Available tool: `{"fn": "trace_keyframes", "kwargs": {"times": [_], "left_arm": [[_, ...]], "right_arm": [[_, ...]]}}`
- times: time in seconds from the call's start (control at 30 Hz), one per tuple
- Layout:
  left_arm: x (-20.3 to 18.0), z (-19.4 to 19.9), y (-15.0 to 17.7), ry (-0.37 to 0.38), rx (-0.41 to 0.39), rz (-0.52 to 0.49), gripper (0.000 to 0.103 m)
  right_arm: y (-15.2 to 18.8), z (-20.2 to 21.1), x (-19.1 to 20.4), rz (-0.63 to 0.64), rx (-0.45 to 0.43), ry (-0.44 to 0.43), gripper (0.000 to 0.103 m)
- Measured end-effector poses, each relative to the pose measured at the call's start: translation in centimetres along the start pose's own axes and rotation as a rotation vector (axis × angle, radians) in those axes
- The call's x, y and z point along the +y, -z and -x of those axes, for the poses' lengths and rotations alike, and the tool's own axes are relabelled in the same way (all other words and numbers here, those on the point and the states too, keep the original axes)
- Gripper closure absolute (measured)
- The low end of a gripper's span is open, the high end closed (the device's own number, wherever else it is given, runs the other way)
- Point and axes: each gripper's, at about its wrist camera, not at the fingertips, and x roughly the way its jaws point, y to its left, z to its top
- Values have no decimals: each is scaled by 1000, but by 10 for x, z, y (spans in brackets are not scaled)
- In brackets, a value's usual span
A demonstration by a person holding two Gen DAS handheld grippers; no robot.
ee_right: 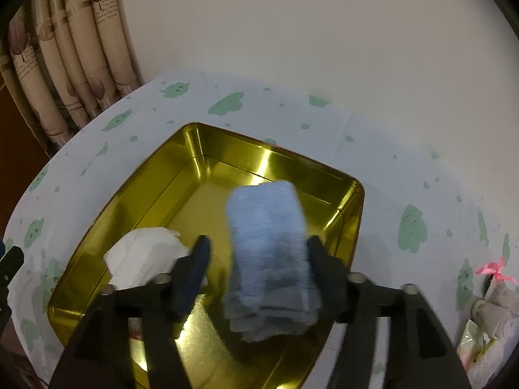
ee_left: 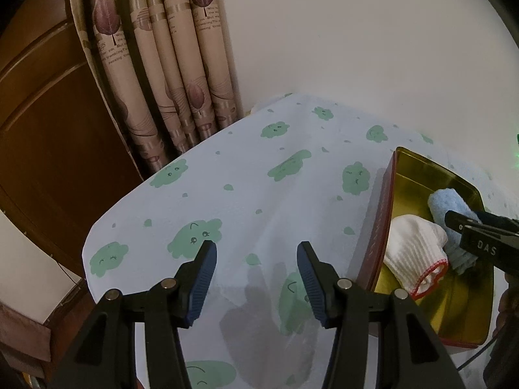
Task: Organize soft objects
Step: 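Release the blue towel into the tin beside the sock with the right gripper, then grasp the red-and-white cloth with the right gripper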
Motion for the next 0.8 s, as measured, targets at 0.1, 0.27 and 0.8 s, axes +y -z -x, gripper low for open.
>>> {"fn": "trace_keyframes", "kwargs": {"times": [0.1,0.27,0.8], "left_arm": [[0,0,0,8,3,2,50],[-1,0,0,6,2,-2,50],[-7,5,2,-11,-7,-32,50]], "right_arm": [[0,12,2,15,-21,-2,37],[13,43,-3,1,-62,-33,35],[108,145,-110,-111,-118,74,35]]}}
